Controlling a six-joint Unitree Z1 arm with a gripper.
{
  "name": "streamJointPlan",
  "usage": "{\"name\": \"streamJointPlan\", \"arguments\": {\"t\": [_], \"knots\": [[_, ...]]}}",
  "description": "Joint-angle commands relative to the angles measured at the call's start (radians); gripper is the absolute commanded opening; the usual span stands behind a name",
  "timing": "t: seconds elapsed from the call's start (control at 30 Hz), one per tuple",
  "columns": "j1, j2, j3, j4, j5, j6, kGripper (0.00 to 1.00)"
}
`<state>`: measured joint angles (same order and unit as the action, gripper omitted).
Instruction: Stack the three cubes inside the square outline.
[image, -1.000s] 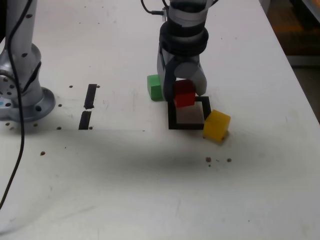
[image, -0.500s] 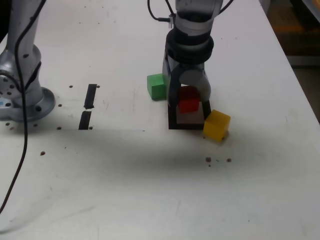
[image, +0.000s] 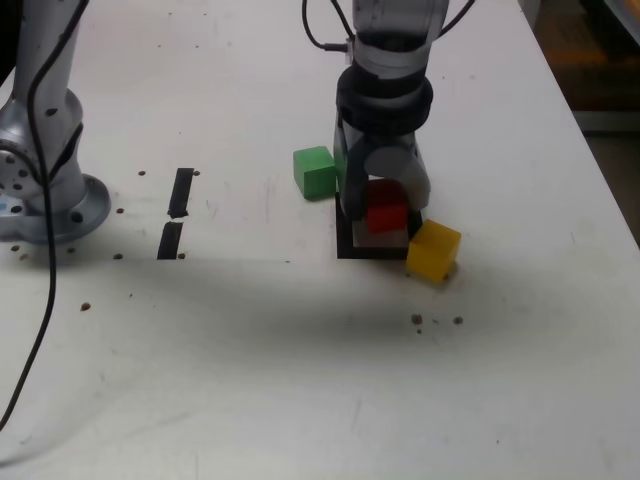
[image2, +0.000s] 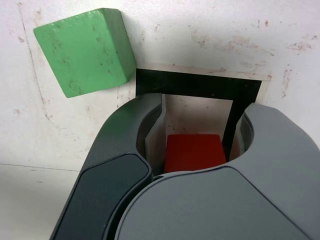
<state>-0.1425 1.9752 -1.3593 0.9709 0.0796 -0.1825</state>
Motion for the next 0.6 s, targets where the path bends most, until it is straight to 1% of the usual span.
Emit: {"name": "streamJointPlan", "arguments": {"t": [0.0, 0.4, 0.57], "knots": [[-0.003, -0.001, 0.004, -0.005, -0.002, 0.002, 0.24], [-0.005, -0.001, 0.023, -0.010, -0.019, 0.002, 0.28], [-0.008, 0.000, 0.028, -0.010, -0.027, 0.002, 0.34]]}}
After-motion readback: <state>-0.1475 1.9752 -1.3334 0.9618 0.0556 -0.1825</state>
